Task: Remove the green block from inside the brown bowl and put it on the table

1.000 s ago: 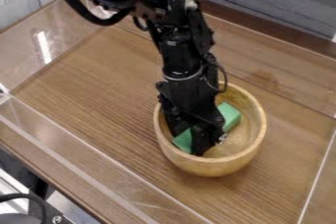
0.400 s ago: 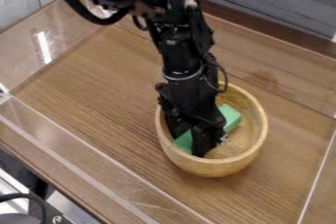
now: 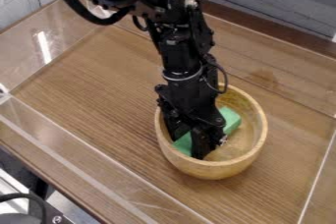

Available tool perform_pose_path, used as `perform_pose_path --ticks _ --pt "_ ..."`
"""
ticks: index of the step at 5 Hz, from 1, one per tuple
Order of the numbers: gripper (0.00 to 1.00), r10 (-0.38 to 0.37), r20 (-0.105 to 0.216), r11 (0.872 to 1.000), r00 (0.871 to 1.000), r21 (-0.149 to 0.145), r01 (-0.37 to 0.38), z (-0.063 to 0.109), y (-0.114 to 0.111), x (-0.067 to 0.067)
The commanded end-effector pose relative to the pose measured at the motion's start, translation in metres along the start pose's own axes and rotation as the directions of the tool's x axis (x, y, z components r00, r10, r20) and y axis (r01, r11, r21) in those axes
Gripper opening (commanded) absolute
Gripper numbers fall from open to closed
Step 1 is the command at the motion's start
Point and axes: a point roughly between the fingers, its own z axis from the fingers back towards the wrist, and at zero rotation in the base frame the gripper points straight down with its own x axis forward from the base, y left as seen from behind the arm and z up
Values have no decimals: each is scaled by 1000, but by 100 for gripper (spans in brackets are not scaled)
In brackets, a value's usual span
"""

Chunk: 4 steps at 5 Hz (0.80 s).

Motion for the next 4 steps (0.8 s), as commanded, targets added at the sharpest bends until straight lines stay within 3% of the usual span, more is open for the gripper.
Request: perform_pose_path --ticks 1,4 --pt "0 4 43 1000 999 2 -4 12 1 6" --pt "0 11 49 1000 999 -6 -11 17 5 5"
